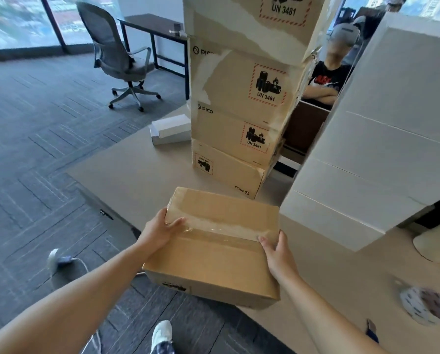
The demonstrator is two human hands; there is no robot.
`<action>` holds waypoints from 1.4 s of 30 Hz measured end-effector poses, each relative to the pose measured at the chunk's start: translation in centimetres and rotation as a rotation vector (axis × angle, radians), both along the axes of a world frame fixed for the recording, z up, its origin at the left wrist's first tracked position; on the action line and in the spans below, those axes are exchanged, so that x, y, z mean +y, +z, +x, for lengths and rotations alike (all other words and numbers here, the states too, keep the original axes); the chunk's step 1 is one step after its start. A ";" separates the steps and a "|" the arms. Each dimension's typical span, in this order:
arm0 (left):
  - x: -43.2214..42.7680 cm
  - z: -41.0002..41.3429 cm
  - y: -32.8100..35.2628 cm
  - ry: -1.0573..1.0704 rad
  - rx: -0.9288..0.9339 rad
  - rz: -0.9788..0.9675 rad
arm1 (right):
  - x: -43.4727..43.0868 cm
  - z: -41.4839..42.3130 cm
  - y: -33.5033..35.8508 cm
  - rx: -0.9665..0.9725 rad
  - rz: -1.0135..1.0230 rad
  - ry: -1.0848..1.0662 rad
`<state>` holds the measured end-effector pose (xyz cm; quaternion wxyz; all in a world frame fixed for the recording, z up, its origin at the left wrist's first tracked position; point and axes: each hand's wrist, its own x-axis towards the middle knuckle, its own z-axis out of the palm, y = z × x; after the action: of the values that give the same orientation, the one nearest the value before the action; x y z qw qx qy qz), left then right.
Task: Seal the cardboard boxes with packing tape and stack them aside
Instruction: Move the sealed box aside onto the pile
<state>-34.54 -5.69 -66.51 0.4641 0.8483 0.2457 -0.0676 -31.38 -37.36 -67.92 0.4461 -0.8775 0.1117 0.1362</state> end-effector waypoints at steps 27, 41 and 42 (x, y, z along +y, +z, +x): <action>48.5 -6.4 7.4 0.789 -0.275 0.046 | 58.5 14.6 8.5 -0.173 0.287 0.732; 66.4 -1.2 6.8 0.941 -0.219 0.097 | 80.7 22.6 6.8 -0.144 0.302 0.889; 68.0 -0.2 6.6 0.942 -0.215 0.097 | 82.4 23.8 6.5 -0.137 0.304 0.896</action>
<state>-34.77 62.35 -59.87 0.4270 0.6678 0.5563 0.2496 -7.62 45.09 -61.47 0.4730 -0.7710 -0.3286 0.2718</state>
